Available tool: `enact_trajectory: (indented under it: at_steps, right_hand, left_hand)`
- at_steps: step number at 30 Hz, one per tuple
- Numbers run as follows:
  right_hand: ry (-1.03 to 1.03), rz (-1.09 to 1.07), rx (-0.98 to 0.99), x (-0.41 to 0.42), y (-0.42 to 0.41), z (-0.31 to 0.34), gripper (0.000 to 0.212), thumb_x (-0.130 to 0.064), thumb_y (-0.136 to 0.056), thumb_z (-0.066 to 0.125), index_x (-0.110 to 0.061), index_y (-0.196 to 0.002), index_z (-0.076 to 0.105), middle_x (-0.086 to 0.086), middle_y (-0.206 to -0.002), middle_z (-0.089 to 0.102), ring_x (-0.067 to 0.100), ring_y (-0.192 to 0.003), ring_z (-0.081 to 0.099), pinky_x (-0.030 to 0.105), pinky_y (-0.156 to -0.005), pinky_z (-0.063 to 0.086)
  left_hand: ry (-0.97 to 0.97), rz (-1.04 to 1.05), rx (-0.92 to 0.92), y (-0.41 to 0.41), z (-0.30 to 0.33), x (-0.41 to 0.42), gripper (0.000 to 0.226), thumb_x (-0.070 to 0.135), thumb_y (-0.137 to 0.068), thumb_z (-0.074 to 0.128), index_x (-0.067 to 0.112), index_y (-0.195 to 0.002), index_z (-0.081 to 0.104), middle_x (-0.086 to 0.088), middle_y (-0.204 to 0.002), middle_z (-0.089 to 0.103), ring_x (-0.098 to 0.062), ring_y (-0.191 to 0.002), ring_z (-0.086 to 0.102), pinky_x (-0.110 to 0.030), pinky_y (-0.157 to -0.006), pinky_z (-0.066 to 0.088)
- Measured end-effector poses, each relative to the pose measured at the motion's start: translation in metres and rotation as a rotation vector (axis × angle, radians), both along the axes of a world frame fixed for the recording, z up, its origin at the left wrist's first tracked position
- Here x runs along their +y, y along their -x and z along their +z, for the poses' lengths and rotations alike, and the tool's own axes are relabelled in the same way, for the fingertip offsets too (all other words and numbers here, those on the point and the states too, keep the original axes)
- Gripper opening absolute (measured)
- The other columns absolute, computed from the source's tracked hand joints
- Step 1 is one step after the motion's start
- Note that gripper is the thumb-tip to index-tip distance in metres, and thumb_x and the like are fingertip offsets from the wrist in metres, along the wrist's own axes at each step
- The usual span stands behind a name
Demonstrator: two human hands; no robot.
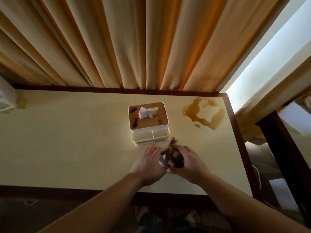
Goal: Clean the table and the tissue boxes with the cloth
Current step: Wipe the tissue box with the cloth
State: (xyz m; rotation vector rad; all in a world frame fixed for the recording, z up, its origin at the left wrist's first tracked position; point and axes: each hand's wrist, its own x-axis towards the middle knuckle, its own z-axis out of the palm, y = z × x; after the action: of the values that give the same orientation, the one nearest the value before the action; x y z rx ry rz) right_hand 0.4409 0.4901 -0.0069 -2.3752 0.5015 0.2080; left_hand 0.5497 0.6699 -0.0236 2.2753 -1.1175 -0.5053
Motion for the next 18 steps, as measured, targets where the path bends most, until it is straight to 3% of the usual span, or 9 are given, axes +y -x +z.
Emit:
enact_trajectory:
  at_steps: [4,9,13,18]
  right_hand:
    - [-0.036,0.070,-0.001,-0.023,0.012,0.002,0.103,-0.057,-0.073,0.082,-0.032,-0.160,0.032,-0.007,-0.154,0.044,0.016,-0.141,0.042,0.035,-0.116,0.039]
    - [0.064,0.082,0.069,-0.057,0.033,-0.002,0.107,-0.061,-0.070,0.084,-0.020,-0.157,0.038,-0.003,-0.157,0.041,0.020,-0.146,0.035,0.038,-0.120,0.037]
    - [0.138,0.132,-0.014,-0.069,0.045,0.002,0.079,-0.040,-0.083,0.083,-0.014,-0.150,0.049,0.001,-0.150,0.051,0.021,-0.143,0.038,0.033,-0.116,0.034]
    - [0.075,0.009,0.014,-0.081,0.058,-0.004,0.078,-0.047,-0.083,0.080,-0.023,-0.150,0.048,-0.007,-0.146,0.049,0.016,-0.136,0.043,0.031,-0.110,0.040]
  left_hand:
    - [-0.029,-0.055,0.014,0.003,-0.008,-0.016,0.084,0.061,-0.082,0.068,0.033,-0.154,0.035,0.009,-0.152,0.036,-0.014,-0.143,0.032,-0.037,-0.119,0.036]
    - [-0.117,-0.201,-0.048,0.003,-0.014,-0.043,0.094,0.070,-0.083,0.062,0.030,-0.160,0.025,0.006,-0.166,0.018,-0.019,-0.155,0.014,-0.045,-0.125,0.025]
    - [-0.142,-0.245,-0.058,0.009,-0.020,-0.062,0.085,0.056,-0.094,0.062,0.027,-0.161,0.017,0.003,-0.170,0.015,-0.021,-0.157,0.011,-0.046,-0.126,0.023]
    - [-0.080,-0.247,-0.093,0.015,-0.032,-0.059,0.055,0.040,-0.097,0.068,0.023,-0.144,0.046,-0.005,-0.169,0.024,-0.031,-0.156,0.020,-0.051,-0.123,0.030]
